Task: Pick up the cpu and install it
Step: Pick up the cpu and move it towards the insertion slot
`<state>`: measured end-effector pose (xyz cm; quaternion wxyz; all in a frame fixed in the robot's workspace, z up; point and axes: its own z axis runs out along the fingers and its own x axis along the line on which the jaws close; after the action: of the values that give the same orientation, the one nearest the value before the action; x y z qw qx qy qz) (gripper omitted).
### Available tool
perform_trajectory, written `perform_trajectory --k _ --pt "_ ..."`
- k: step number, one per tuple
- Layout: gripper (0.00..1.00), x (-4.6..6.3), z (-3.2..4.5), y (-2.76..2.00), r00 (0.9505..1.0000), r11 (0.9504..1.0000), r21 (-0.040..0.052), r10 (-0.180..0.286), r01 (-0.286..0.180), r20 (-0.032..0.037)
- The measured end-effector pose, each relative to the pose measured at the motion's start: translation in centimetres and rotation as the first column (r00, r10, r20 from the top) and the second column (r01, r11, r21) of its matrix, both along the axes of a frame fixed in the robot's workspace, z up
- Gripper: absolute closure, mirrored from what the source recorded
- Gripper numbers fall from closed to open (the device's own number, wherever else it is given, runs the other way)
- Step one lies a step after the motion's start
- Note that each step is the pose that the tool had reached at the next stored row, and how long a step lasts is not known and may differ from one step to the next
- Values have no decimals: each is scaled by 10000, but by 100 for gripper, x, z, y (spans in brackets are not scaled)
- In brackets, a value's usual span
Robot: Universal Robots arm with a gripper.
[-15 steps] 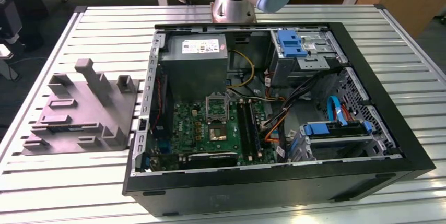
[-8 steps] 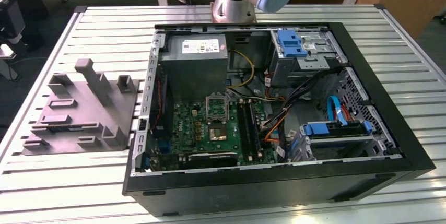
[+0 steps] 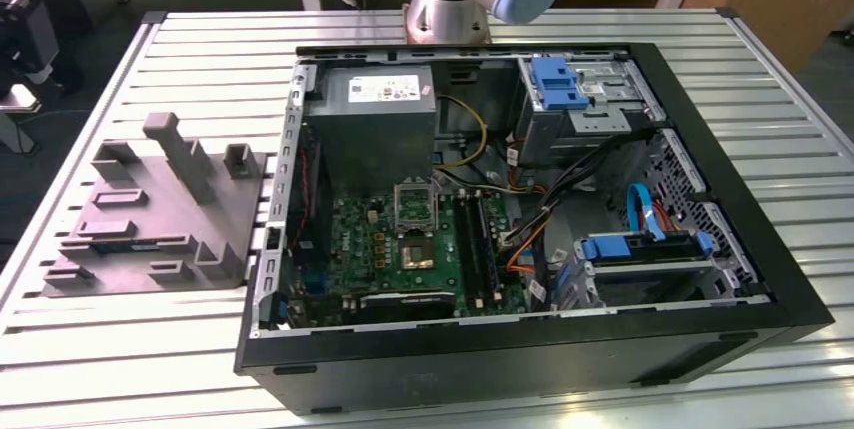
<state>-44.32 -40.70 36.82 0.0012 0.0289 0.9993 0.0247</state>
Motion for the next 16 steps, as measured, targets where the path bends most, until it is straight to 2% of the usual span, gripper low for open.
perform_trajectory --k 16 --pt "53 38 0 0 10000 10000 1 1 -1 1"
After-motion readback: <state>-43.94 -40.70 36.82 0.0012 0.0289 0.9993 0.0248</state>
